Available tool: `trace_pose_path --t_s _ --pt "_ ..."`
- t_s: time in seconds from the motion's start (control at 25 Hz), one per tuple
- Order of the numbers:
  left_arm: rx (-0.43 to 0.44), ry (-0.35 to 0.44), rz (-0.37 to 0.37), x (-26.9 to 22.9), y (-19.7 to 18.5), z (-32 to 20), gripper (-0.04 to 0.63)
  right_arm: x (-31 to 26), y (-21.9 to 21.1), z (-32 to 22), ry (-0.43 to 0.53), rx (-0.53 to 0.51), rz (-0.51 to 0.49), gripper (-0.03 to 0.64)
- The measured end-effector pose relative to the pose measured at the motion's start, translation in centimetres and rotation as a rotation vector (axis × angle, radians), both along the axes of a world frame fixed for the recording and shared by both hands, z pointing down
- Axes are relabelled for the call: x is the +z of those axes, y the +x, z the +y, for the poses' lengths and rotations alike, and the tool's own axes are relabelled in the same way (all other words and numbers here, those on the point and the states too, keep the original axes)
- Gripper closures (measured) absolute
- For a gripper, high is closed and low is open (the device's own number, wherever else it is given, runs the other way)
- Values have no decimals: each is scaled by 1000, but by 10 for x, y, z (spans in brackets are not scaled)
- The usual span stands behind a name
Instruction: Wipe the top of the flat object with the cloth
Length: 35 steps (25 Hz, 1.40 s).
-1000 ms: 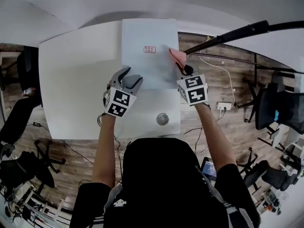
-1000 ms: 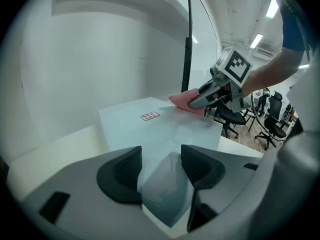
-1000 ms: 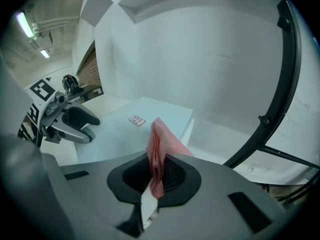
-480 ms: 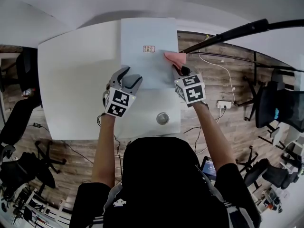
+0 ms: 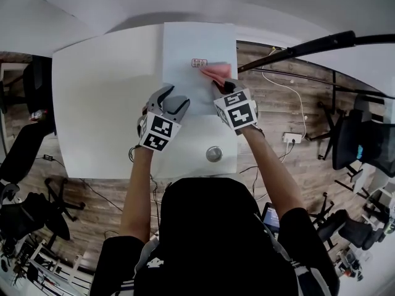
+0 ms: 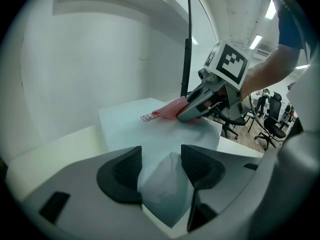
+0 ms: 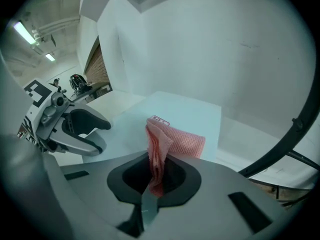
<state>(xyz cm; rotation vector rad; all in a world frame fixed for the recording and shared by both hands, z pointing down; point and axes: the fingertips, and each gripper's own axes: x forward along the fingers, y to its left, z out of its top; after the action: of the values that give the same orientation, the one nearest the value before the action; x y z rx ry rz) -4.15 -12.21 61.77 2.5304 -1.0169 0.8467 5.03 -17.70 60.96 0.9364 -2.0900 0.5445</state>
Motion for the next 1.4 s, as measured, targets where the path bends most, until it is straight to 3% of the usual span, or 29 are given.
trace_pose_path --t_s 0.4,0.68,1.04,1.4 --pt "-1 6 -3 1 -1 1 354 -3 -84 1 -18 -132 -45 573" --pt "-1 4 0 2 0 1 354 -5 -117 -4 16 -230 -10 572" --pt "1 6 2 1 -1 1 354 -5 -116 -7 9 -226 -27 572" --pt "3 14 5 1 -1 1 354 -3 -75 -26 3 -91 -37 572"
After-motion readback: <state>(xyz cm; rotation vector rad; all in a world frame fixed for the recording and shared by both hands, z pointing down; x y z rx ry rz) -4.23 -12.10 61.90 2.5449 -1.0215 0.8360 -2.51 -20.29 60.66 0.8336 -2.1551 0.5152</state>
